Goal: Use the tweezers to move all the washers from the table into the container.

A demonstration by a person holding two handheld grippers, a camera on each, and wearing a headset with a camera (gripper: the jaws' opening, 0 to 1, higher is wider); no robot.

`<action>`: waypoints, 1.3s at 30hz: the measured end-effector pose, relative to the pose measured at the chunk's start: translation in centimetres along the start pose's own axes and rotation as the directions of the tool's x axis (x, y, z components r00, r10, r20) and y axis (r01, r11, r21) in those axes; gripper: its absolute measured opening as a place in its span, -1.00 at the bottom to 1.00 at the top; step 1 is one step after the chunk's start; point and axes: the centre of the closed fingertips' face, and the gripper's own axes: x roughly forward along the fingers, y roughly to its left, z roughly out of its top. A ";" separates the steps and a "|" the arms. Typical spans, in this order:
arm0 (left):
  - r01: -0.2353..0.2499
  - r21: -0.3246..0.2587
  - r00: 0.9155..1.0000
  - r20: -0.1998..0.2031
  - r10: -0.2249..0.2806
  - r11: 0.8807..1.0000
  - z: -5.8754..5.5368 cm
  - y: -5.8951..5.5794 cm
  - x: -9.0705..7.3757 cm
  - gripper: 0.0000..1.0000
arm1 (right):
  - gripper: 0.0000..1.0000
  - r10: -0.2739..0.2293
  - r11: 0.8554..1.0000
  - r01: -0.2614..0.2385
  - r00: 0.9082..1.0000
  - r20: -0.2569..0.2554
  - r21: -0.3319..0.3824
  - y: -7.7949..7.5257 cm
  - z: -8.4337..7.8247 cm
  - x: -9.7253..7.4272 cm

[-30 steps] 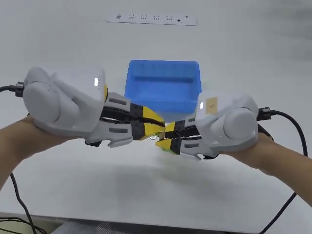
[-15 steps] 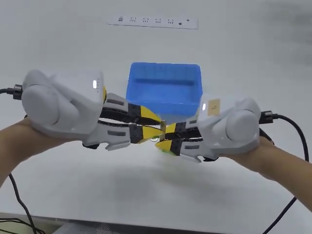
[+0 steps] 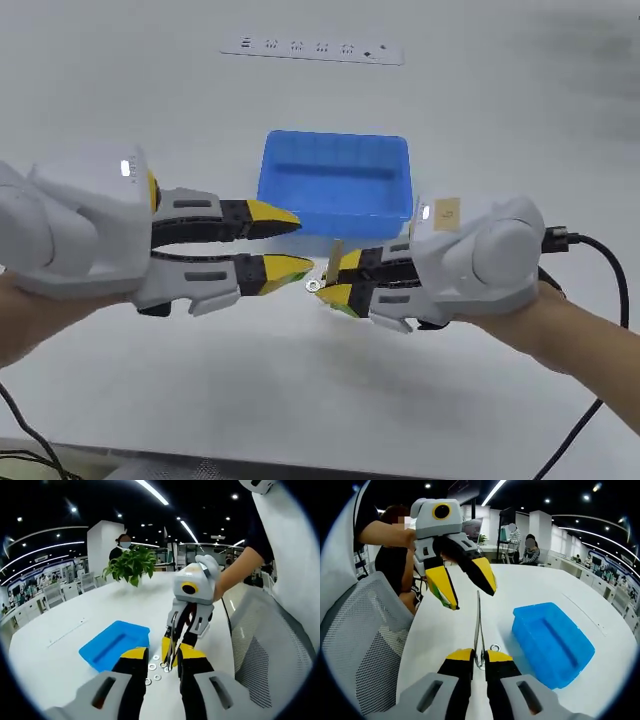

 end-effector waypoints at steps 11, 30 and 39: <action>-0.066 -0.105 0.998 -0.002 0.066 0.992 -2.0 -0.5 -1.9 -0.11 | -0.81 -0.026 0.999 0.026 0.999 0.020 0.020 -1.4 1.2 -1.7; -0.195 -0.243 0.979 0.016 0.205 0.950 -3.7 0.6 -3.5 0.93 | -0.82 -0.104 0.994 0.106 0.992 0.067 -0.022 -6.8 5.3 -3.4; -0.196 -0.264 0.977 0.028 0.211 0.944 -3.8 1.4 -4.0 0.99 | -0.82 -0.158 0.987 0.157 0.986 0.055 0.014 -10.9 4.0 -1.8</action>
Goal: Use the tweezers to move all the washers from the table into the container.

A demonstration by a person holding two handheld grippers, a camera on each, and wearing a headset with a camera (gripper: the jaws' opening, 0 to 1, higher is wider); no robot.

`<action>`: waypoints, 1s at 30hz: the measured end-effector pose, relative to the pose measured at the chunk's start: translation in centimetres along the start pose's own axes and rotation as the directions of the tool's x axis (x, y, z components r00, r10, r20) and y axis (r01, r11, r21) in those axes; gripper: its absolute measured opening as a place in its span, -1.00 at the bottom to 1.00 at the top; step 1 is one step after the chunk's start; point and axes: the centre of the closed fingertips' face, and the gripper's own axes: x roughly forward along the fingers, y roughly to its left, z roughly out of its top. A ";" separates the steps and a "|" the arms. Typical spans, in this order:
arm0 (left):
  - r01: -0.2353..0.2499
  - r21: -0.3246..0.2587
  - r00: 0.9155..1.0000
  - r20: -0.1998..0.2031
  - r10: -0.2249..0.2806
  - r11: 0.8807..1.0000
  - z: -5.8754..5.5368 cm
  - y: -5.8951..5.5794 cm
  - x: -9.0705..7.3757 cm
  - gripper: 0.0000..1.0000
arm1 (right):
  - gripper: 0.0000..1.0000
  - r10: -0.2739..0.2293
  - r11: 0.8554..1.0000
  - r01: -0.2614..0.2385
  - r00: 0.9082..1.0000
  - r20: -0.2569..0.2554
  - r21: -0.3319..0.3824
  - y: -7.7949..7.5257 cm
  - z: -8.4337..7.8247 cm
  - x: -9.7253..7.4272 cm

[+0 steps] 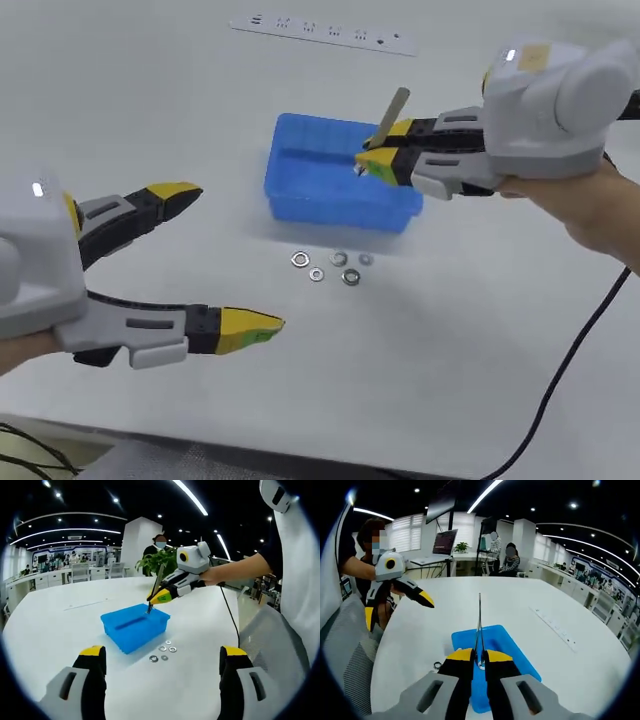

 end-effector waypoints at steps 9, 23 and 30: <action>-0.036 -0.015 0.999 -0.038 0.035 0.999 -1.2 1.0 -0.8 0.99 | -0.82 0.022 1.000 -0.022 0.998 -0.054 -0.002 -1.2 -2.6 3.6; -0.053 -0.030 0.997 -0.056 0.051 0.998 -1.7 1.2 -0.6 0.99 | -0.81 0.051 0.999 -0.052 0.996 -0.076 -0.003 -1.1 -4.2 5.3; -0.045 -0.036 0.997 -0.059 0.043 0.998 -1.7 0.8 -0.6 0.99 | -0.81 0.049 0.999 -0.049 0.997 -0.066 0.007 -1.1 -4.4 5.3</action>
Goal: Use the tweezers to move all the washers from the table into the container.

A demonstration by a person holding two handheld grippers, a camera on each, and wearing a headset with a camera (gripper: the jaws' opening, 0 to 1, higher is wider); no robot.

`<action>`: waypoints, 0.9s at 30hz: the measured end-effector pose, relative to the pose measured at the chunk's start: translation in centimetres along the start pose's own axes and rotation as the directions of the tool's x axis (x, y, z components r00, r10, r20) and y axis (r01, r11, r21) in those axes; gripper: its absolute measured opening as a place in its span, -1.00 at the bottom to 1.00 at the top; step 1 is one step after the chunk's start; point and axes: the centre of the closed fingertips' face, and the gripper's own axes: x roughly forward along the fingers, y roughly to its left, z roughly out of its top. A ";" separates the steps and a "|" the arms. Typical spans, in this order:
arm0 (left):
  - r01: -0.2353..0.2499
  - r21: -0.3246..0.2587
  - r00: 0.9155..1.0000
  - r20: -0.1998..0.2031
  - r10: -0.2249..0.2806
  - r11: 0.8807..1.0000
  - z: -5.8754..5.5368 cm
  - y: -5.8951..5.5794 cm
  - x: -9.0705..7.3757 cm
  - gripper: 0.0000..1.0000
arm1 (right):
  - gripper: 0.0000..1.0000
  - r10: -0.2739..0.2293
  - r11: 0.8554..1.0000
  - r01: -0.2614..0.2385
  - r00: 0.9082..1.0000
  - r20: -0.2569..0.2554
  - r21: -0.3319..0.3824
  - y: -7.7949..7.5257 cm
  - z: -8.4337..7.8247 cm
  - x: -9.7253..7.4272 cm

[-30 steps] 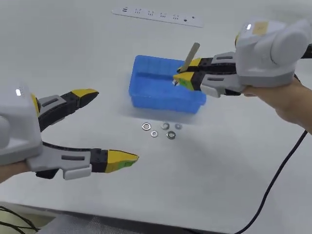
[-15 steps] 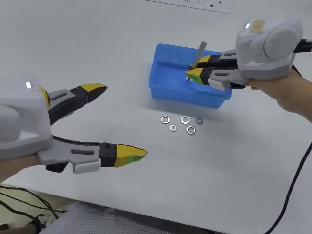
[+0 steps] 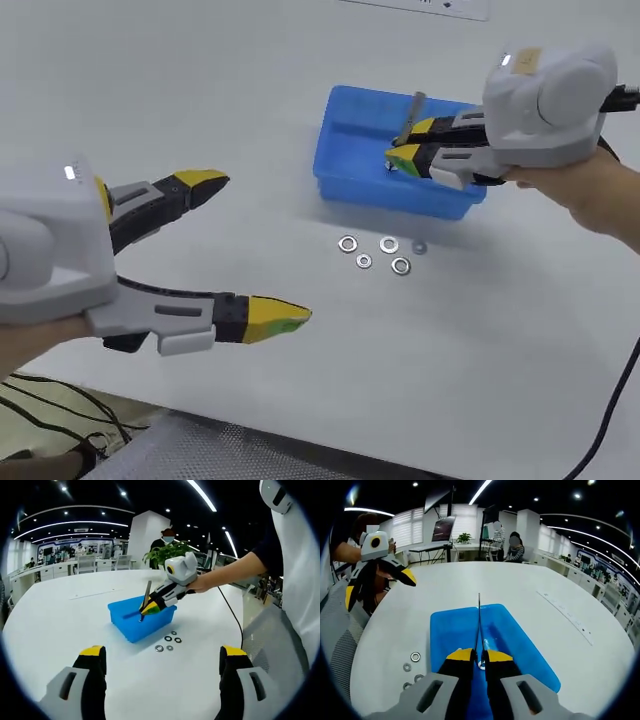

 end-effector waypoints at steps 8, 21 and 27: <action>-0.004 0.002 1.000 -0.001 0.004 1.000 0.0 -0.1 -0.4 0.99 | -0.80 -0.003 1.000 0.003 1.000 -0.004 -0.011 0.4 -0.1 -0.2; 0.000 -0.004 1.000 0.021 0.000 1.000 0.6 -0.2 -0.6 0.97 | -0.79 -0.012 1.000 0.011 1.000 -0.020 -0.024 0.4 0.1 -0.3; 0.002 -0.004 1.000 0.019 -0.002 1.000 0.5 -0.2 -0.5 0.96 | -0.79 -0.011 1.000 0.011 1.000 -0.019 -0.023 0.3 0.4 -0.5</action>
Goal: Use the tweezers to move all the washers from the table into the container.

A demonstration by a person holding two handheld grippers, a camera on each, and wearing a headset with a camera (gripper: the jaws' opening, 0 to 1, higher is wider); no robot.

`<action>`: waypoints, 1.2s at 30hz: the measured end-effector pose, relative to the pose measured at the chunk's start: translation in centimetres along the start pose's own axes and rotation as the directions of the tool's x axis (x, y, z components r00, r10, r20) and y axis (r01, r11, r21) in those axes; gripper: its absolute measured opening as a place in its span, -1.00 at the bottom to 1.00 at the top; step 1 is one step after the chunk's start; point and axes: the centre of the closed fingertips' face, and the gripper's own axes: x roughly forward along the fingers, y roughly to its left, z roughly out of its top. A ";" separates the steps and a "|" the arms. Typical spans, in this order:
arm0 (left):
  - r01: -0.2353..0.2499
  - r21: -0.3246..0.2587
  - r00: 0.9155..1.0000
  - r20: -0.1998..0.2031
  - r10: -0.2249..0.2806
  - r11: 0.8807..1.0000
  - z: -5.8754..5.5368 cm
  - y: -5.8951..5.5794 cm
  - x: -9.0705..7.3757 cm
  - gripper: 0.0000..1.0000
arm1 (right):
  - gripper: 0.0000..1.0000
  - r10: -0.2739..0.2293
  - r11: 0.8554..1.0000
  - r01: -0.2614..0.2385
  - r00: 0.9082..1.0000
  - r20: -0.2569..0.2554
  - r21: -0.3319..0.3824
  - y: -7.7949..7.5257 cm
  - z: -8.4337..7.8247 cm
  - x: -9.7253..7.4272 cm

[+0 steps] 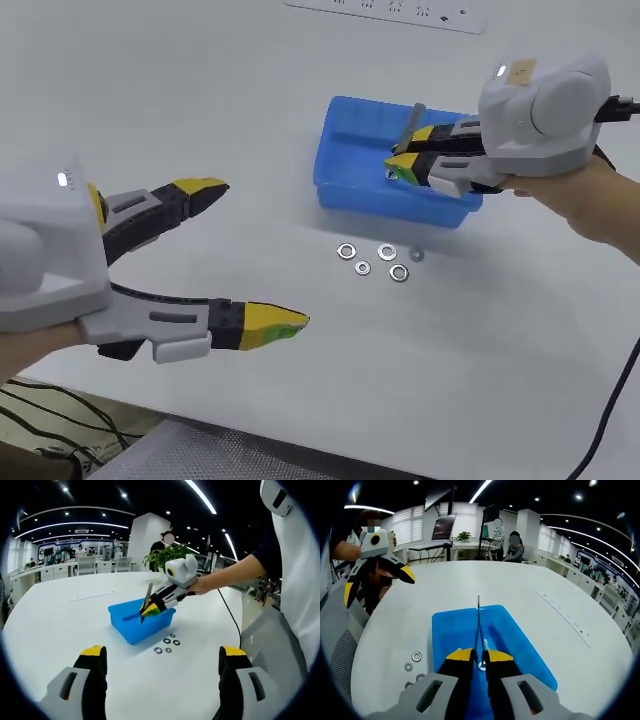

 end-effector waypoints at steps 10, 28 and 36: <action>0.019 0.013 0.998 0.059 -0.019 1.000 2.9 2.1 1.3 0.92 | -0.84 0.001 0.999 -0.001 1.000 -0.017 -0.045 0.4 0.7 -0.4; 0.219 0.134 0.974 0.036 -0.226 0.966 8.0 1.7 9.4 -0.04 | -0.84 0.022 0.992 -0.026 0.999 -0.038 -0.126 1.7 2.4 -1.6; 0.264 0.200 0.963 -0.004 -0.269 0.944 9.2 1.4 11.0 -0.11 | -0.84 0.049 0.988 -0.055 0.998 -0.041 -0.148 2.3 2.9 -1.4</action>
